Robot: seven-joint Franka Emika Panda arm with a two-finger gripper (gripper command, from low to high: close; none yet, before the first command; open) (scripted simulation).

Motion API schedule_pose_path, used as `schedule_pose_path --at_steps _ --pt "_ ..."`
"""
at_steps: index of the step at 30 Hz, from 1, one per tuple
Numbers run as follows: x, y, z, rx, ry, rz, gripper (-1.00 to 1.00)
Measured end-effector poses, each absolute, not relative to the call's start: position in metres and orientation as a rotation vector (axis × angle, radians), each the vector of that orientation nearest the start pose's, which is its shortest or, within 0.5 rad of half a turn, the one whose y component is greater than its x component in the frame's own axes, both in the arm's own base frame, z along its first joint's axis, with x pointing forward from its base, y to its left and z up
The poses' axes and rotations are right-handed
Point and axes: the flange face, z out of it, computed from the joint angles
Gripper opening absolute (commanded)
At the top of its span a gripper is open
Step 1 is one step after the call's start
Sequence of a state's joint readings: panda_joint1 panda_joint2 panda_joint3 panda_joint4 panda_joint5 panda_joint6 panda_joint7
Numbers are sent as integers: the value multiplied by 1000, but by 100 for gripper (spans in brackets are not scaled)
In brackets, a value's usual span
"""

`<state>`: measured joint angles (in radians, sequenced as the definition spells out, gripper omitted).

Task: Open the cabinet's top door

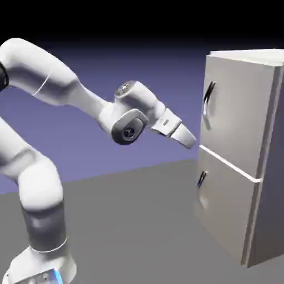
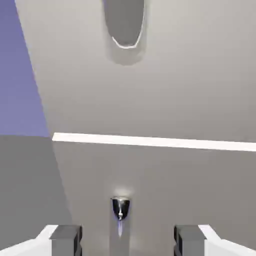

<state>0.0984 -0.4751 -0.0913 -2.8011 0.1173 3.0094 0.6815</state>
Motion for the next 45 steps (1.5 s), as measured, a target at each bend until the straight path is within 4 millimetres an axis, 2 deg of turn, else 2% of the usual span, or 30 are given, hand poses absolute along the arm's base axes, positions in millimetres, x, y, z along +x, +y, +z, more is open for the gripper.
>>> schedule_pose_path --at_steps 6,13,18,23,28,33,39,42,45 --pt "410 -22 327 -2495 1231 -458 0" --pt "392 -41 229 -2495 1464 -114 0" --pt "370 -63 180 -2486 1640 19 0" --pt "349 -89 154 -2473 1808 33 0" --pt "338 -117 153 -2455 1943 -87 0" --pt "341 -139 175 -2426 2005 -333 0" --pt "362 -147 230 -2361 1932 -748 0" --pt "376 -140 268 -2307 1824 -976 0" --pt "390 -123 310 -2235 1670 -1200 0"
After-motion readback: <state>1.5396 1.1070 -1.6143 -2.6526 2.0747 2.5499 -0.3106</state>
